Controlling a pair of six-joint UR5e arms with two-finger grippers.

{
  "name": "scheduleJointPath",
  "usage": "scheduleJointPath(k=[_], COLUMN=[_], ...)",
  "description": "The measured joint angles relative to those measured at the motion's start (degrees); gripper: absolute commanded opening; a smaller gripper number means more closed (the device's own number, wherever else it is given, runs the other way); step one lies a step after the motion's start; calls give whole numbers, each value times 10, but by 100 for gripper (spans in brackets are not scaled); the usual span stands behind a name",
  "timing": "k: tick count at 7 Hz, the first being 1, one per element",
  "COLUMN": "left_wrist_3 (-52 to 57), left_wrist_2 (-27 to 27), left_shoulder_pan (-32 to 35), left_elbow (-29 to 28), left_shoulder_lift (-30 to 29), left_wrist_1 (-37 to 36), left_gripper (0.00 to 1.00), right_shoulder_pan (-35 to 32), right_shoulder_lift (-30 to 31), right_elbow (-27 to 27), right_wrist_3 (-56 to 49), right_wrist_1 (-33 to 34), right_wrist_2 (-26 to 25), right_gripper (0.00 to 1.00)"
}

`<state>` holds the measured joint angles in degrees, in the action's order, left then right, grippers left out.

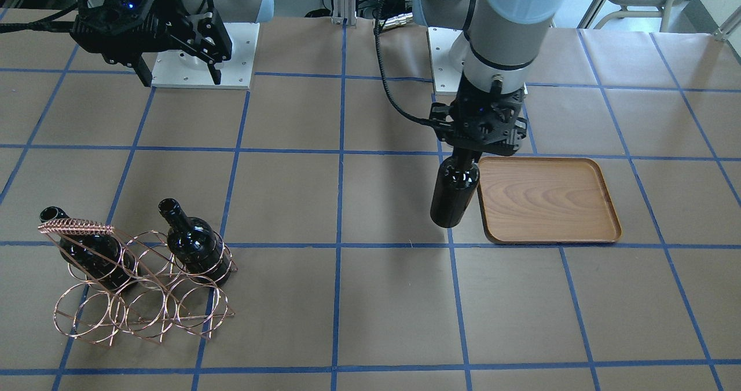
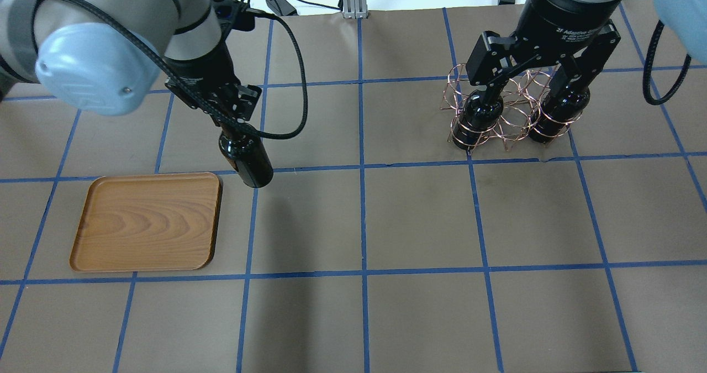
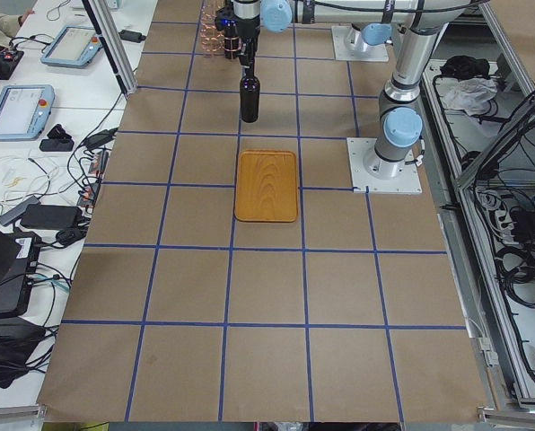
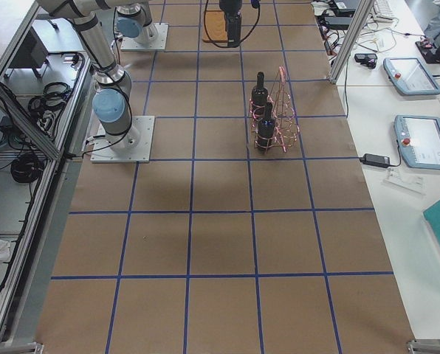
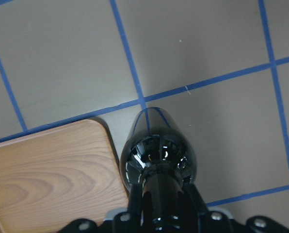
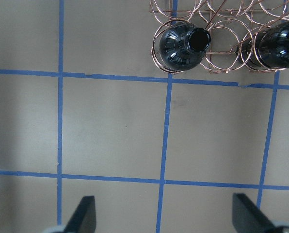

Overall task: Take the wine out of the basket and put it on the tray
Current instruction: 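Lift the bottle with the left gripper and carry it over the wooden tray, then tilt and lower the bottle onto its side on the tray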

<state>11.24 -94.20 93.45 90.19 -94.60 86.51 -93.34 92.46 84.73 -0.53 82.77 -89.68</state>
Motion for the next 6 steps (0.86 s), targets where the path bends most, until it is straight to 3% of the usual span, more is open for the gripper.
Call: scheduleJointPath(k=[3, 6], left_wrist_3=[149, 261], left_wrist_2=[-2, -10], left_shoulder_pan=[-128, -211], left_elbow=[27, 107], left_shoulder_lift=[19, 50], left_wrist_1=[10, -25], left_gripper=[0, 0], right_shoulder_pan=[-1, -1], right_shoulder_lift=[0, 0], right_elbow=[0, 0], right_wrist_3=[0, 0], right_wrist_1=[-1, -1], right_wrist_2=[0, 0], right_gripper=[100, 100])
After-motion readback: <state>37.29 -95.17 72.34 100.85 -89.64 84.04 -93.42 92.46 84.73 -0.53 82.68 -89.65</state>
